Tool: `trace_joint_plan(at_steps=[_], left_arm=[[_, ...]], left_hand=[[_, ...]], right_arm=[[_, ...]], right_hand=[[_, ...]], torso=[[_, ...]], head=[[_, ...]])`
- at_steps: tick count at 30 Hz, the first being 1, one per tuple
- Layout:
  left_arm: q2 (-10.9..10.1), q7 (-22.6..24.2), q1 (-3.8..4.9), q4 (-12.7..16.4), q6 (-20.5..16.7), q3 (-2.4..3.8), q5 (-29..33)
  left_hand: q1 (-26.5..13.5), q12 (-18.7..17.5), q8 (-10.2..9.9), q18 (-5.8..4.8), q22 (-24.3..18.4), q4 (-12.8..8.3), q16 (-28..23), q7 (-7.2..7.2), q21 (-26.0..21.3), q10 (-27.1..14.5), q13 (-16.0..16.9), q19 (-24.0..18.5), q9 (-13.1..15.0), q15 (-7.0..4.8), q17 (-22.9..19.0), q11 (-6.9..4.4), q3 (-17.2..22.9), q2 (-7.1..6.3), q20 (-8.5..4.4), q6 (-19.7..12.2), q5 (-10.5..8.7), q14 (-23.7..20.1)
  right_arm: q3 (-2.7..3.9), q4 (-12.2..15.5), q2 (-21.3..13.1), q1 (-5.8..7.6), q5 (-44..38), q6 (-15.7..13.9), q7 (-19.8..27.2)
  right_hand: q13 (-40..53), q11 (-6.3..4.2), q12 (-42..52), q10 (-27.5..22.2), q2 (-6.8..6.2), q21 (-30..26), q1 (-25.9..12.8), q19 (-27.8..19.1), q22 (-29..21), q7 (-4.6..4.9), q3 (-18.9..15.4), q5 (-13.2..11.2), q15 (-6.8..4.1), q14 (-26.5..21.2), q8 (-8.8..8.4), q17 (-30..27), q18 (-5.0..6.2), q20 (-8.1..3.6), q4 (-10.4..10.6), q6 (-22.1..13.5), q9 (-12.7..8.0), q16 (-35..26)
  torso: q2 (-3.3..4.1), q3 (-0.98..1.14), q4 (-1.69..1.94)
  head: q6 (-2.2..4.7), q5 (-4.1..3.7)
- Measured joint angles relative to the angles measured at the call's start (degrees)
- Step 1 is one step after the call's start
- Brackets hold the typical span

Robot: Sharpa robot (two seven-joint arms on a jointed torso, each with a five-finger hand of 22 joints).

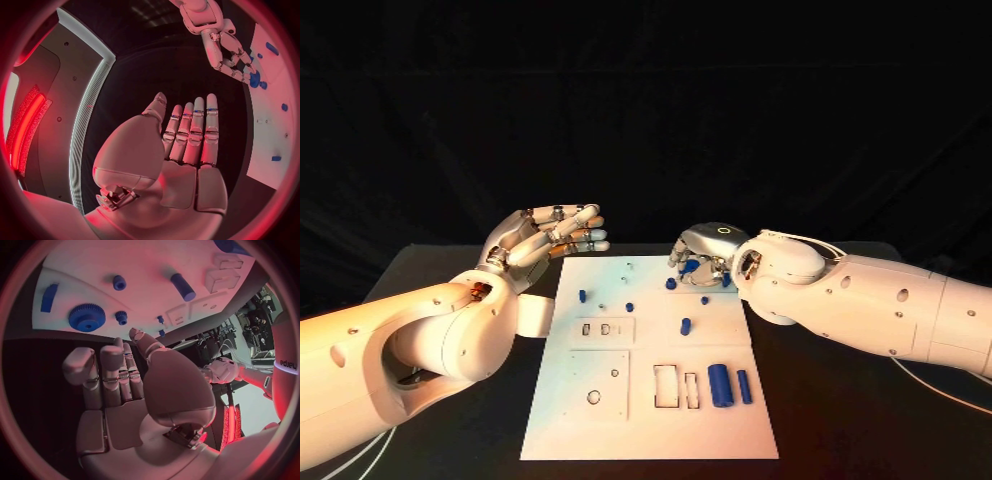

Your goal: Assemble the parts on the task board

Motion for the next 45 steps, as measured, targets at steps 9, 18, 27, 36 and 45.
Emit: trace_joint_plan(at_steps=[9,18,27,36,45], left_arm=[[-0.7,0.0,0.69,0.9,0.3,0.07,0.0],[-0.9,0.0,0.95,1.0,0.4,0.08,-0.1],[-0.9,-0.1,1.05,1.0,0.4,0.09,-0.1],[-0.9,-0.1,1.09,1.0,0.4,0.09,0.0],[-0.9,-0.2,1.13,0.9,0.4,0.09,0.0]], left_hand=[[0.0,-0.7,-0.4,0.00,0.0,-0.2,-0.7,0.00,0.0,0.0,0.0,0.0,0.0,0.21,-0.2,0.00,0.2,0.00,0.00,0.0,0.00,-0.2],[0.0,-0.7,-0.4,0.00,0.0,-0.2,-0.9,0.00,0.0,0.0,0.0,0.0,-0.1,0.21,-0.2,0.00,0.2,0.00,0.00,0.0,0.00,-0.2],[0.0,-1.0,-0.7,0.00,0.0,-0.2,-1.2,0.00,0.2,0.0,0.0,0.0,-0.1,0.41,-0.3,0.00,0.2,0.00,0.00,0.0,0.00,-0.4],[0.0,-1.3,-1.0,0.00,0.0,-0.3,-1.2,0.00,0.2,0.0,0.0,0.0,-0.2,0.41,-0.3,0.00,0.3,0.00,0.01,0.0,0.00,-0.4],[0.0,-1.3,-1.0,0.00,0.0,-0.3,-1.5,0.22,0.2,-0.2,0.0,0.0,-0.2,0.41,-0.3,0.20,0.3,0.00,0.01,0.2,0.00,-0.4]], right_arm=[[0.01,-0.7,0.7,0.00,-2.6,1.8,-1.1],[0.01,-0.6,1.2,0.01,-4.0,2.7,-1.6],[0.02,-0.7,1.6,0.01,-4.6,3.0,-1.7],[0.02,-1.6,2.3,0.03,-4.8,3.4,-1.9],[0.14,-2.2,2.8,0.16,-4.8,3.5,-2.0]], right_hand=[[0.8,-0.14,0.7,-0.5,-1.05,8.1,-0.5,3.4,11.6,0.00,1.6,0.1,0.00,0.0,0.00,10.6,-1.78,0.28,1.3,0.0,0.4,11.4],[1.0,-0.14,1.0,-0.5,-1.28,10.5,-0.7,4.7,15.6,0.00,2.3,0.1,0.00,0.0,0.00,13.5,-2.64,0.38,2.0,0.0,0.5,14.3],[1.2,-0.14,1.3,-0.5,-1.28,11.8,-0.7,5.6,16.2,-0.20,2.5,-0.2,0.00,0.0,0.00,14.4,-2.65,0.27,2.2,-0.2,0.6,15.4],[1.3,-0.14,1.3,-0.5,-1.28,12.5,-0.7,6.0,16.1,-0.19,2.9,-0.4,0.00,0.0,0.00,13.2,-2.65,0.26,2.6,-0.2,0.7,14.7],[1.8,-0.99,2.4,1.4,-1.28,13.8,-0.7,6.7,16.1,-0.23,3.6,-0.4,0.00,0.0,0.61,13.2,-3.37,0.06,3.3,2.1,1.2,14.7]], torso=[[1.32,0.02,0.23],[1.94,0.03,0.38],[2.45,0.16,0.45],[2.84,0.27,0.53],[3.14,0.36,0.59]], head=[[0.15,-0.16],[0.55,-0.26],[0.66,-0.31],[0.99,-0.21],[0.83,-0.01]])
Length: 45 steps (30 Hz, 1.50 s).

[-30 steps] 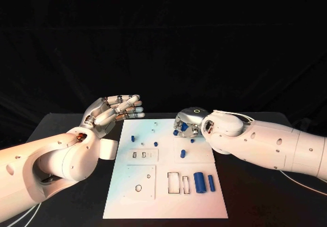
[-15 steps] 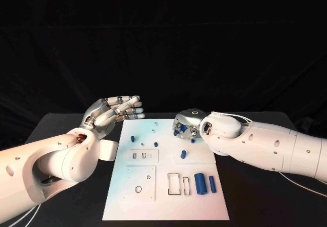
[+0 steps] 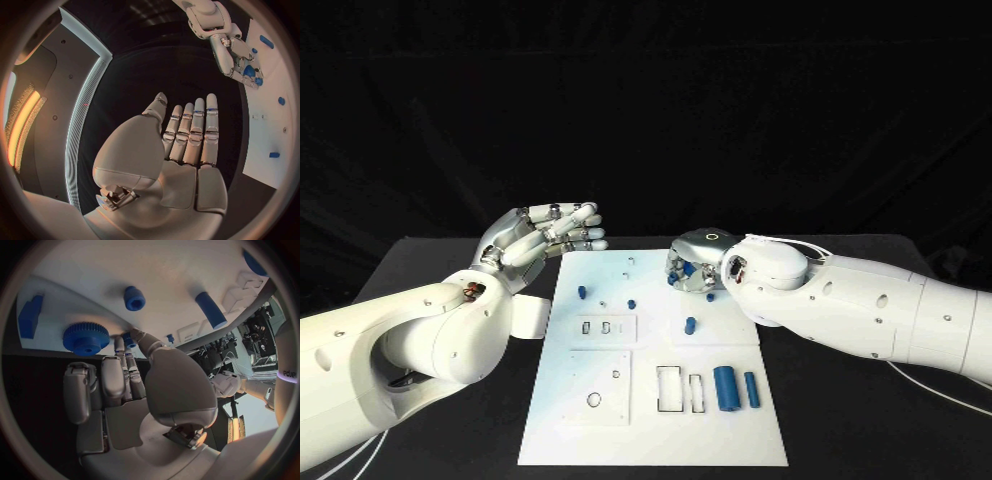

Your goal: Assemble the parts on the task board

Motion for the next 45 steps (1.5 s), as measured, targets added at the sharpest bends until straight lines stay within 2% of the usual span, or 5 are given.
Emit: trace_joint_plan(at_steps=[5,11,23,33,45], left_arm=[[0.0,-0.1,0.02,0.0,0.0,0.00,0.0],[0.0,-0.2,0.03,0.0,0.1,0.00,0.0],[-0.1,-0.5,0.04,-0.4,0.1,0.00,0.1],[0.0,-0.7,0.05,-0.9,0.2,0.00,0.2],[0.4,-0.7,0.07,-1.3,0.2,0.00,0.4]], left_hand=[[0.0,0.0,0.0,0.00,0.0,0.0,0.0,0.00,0.0,0.0,0.0,0.0,0.0,0.00,0.0,0.00,0.0,0.00,0.00,0.0,0.00,0.0],[0.0,-0.3,-0.2,0.00,0.0,0.0,-0.2,0.00,0.0,0.0,0.0,0.0,0.0,0.00,0.0,0.00,0.0,0.00,0.00,0.0,0.00,0.0],[0.0,-0.7,-0.4,0.00,0.0,-0.3,-0.5,0.00,0.0,-0.2,0.0,0.0,0.0,0.00,0.0,0.20,0.0,0.00,0.00,0.0,0.00,0.0],[0.0,-0.7,-0.4,0.00,0.0,-0.5,-0.5,0.00,0.0,-0.2,0.0,-0.2,0.0,0.00,0.0,0.20,0.1,0.00,0.21,0.0,0.00,0.0],[0.0,-0.7,-0.7,0.00,0.0,-0.5,-0.5,0.00,0.0,-0.2,0.0,-0.2,0.0,0.19,0.0,0.20,0.1,0.00,0.21,0.0,0.00,-0.2]], right_arm=[[0.00,0.0,0.0,0.00,0.0,-0.7,0.0],[-0.08,0.6,-0.6,-0.13,0.4,-2.5,0.1],[0.39,2.1,-0.7,0.46,3.1,-8.0,0.0],[0.42,-3.1,4.3,0.88,4.1,-10.8,-0.5],[0.42,-9.1,10.2,0.40,3.9,-12.5,-1.0]], right_hand=[[0.5,-0.71,0.7,1.5,0.24,0.7,0.3,0.2,0.0,-0.43,0.2,-0.2,-0.62,0.0,1.25,0.9,-0.18,-0.20,0.2,2.2,0.4,0.9],[0.9,-1.11,1.3,1.9,0.63,1.8,0.6,0.4,0.0,-0.20,0.3,-1.2,-0.82,0.2,2.20,1.0,-0.19,-0.40,0.3,2.8,0.4,1.1],[1.3,-1.12,1.4,2.3,0.94,2.3,0.8,0.2,0.0,-0.20,0.3,-1.7,-1.03,0.0,2.43,1.0,-0.18,-0.62,0.7,2.8,0.4,1.1],[1.3,-1.12,1.4,2.3,1.08,2.3,0.6,0.2,0.0,-0.21,0.1,-1.9,-1.03,0.0,2.43,1.0,-0.18,-0.62,0.9,2.8,0.4,1.1],[1.4,-1.11,1.4,2.3,1.07,2.3,0.6,0.2,0.0,-0.22,0.1,-2.0,-1.03,0.0,2.43,0.9,-0.18,-0.62,1.1,2.8,0.4,1.1]], torso=[[0.07,0.03,0.00],[0.18,0.04,0.03],[0.36,0.01,0.19],[0.55,-0.03,0.42],[0.74,-0.03,0.66]], head=[[-0.10,0.09],[0.05,0.15],[1.15,-0.10],[2.08,-0.20],[2.35,-0.26]])
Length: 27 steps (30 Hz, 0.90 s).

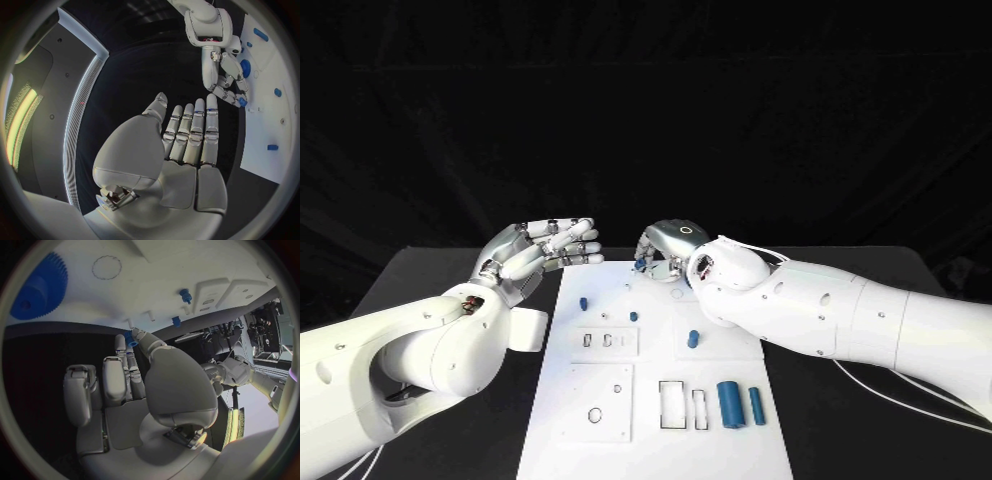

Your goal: Assemble the parts on the task board

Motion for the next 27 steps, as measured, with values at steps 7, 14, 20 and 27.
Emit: trace_joint_plan(at_steps=[7,14,20,27], left_arm=[[0.1,0.0,0.04,-0.1,0.0,0.00,0.1],[0.2,0.0,0.15,-0.1,0.1,0.00,0.1],[0.3,0.0,0.22,0.0,0.1,0.00,0.1],[0.3,0.0,0.28,0.0,0.1,0.00,0.1]], left_hand=[[0.0,0.0,0.0,0.00,0.0,0.0,0.0,0.00,0.0,0.0,0.0,0.0,0.0,0.00,0.0,0.00,0.0,0.00,0.00,0.0,0.00,0.0],[0.0,0.0,0.0,0.00,0.0,0.0,0.0,0.00,0.0,0.0,0.0,0.0,0.0,0.00,-0.1,0.00,0.0,0.00,0.00,0.0,0.00,0.0],[0.0,-0.2,0.0,0.00,0.0,0.0,-0.3,0.21,0.0,0.0,0.0,0.0,0.0,0.00,-0.1,0.00,0.0,0.00,0.00,-0.2,0.00,0.0],[0.0,-0.2,0.0,0.00,0.0,0.0,-0.3,0.21,0.0,0.0,0.0,0.0,0.0,0.00,-0.1,0.00,0.0,0.00,0.00,-0.2,0.00,0.0]], right_arm=[[-0.04,-2.1,1.5,-0.37,0.0,-0.1,-0.1],[-0.08,-3.1,2.5,-0.75,0.0,0.0,-0.1],[-0.09,-3.8,3.1,-0.96,0.0,0.1,0.0],[-0.09,-4.4,3.5,-1.10,0.0,0.4,0.0]], right_hand=[[0.1,0.00,0.0,0.0,-0.01,0.2,0.0,0.0,0.0,-0.09,0.0,-0.1,0.00,0.0,0.00,0.0,0.00,0.00,0.0,-0.1,0.0,0.2],[0.1,0.00,0.0,0.0,-0.01,0.2,0.0,0.0,0.0,-0.09,0.0,-0.2,0.00,0.0,-0.02,0.0,0.01,0.00,0.0,-0.1,0.0,0.2],[0.1,0.01,0.0,0.0,-0.02,0.2,0.0,0.0,0.0,-0.10,-0.1,-0.3,0.00,0.0,-0.15,0.0,0.00,0.00,0.1,-0.1,0.0,0.2],[0.1,0.01,0.0,0.0,0.00,0.2,0.0,0.0,0.0,-0.20,0.0,-0.3,0.00,0.0,-0.39,0.0,0.00,0.00,0.3,-0.2,0.0,0.2]], torso=[[0.08,0.00,0.04],[0.15,0.01,0.04],[0.18,0.03,0.06],[0.21,0.06,0.07]], head=[[-0.21,0.15],[-0.29,0.30],[-0.34,0.34],[-0.40,0.32]])
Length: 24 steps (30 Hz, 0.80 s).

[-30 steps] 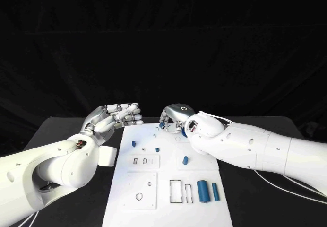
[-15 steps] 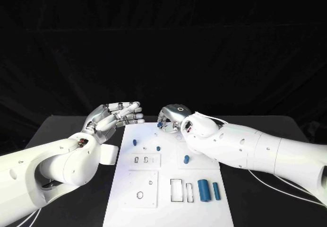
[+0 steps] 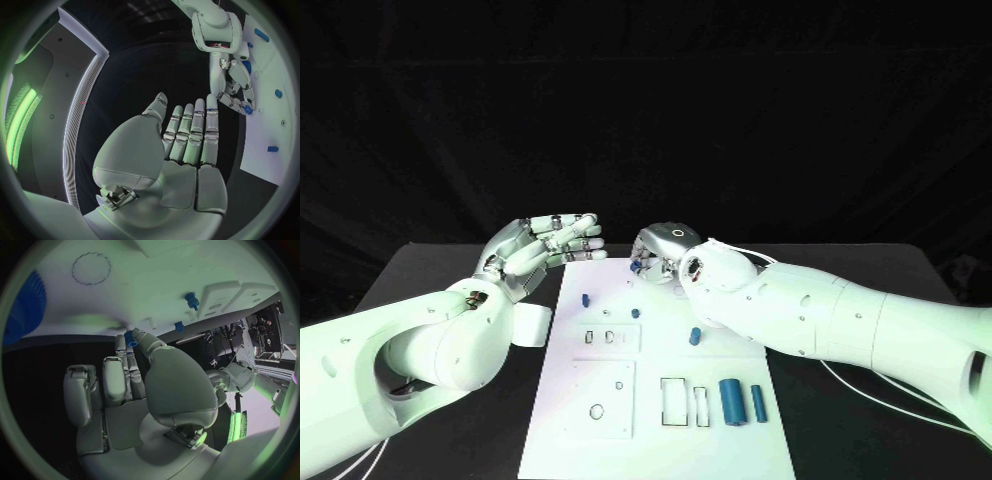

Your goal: Assemble the parts on the task board

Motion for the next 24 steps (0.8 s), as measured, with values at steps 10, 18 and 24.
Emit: trace_joint_plan(at_steps=[10,18,24], left_arm=[[0.2,0.0,0.08,0.0,0.1,0.00,0.0],[0.2,0.0,0.11,0.0,0.3,0.00,0.0],[-0.1,0.0,0.12,-0.2,0.6,0.00,0.0]], left_hand=[[0.0,0.0,0.0,0.00,0.0,0.0,0.0,0.00,0.0,0.0,0.0,0.0,0.0,0.00,0.0,0.00,0.0,0.00,0.00,0.0,0.00,0.0],[0.0,-0.3,-0.3,-0.01,0.0,0.0,-0.3,0.00,0.0,-0.2,0.0,-0.4,0.0,0.19,0.0,0.20,0.0,0.00,-0.01,0.0,0.00,-0.2],[0.0,-0.3,-0.3,0.00,0.0,0.0,-0.4,0.00,0.0,-0.2,0.0,-0.4,0.0,0.19,0.0,0.20,0.0,0.00,-0.01,0.0,0.00,-0.2]], right_arm=[[-0.04,-1.3,1.0,-0.28,-0.1,0.9,-0.7],[-0.08,-0.4,0.2,-0.41,-0.3,1.0,-1.4],[-0.07,3.1,-2.2,-0.42,-0.7,0.0,-1.6]], right_hand=[[0.3,0.43,0.0,-0.8,-0.01,0.0,-0.6,0.0,0.0,-0.31,-0.1,-0.1,0.00,0.0,-0.34,-1.0,0.00,0.00,0.5,-0.3,0.0,-0.3],[0.8,1.40,-0.7,-3.6,-3.61,-0.9,-4.0,0.1,0.0,1.33,-2.8,-0.4,0.64,0.0,-3.42,-2.3,0.00,0.35,2.4,-7.8,1.8,-1.6],[3.3,1.13,1.7,-5.2,-5.02,-0.7,-4.5,0.0,0.0,0.23,-9.9,-2.7,0.64,0.0,-3.42,-2.9,0.01,0.44,4.6,-13.7,1.6,-1.6]], torso=[[0.09,-0.01,0.14],[0.09,-0.02,0.13],[0.08,-0.01,0.01]], head=[[0.04,-0.16],[0.04,0.01],[0.18,0.09]])
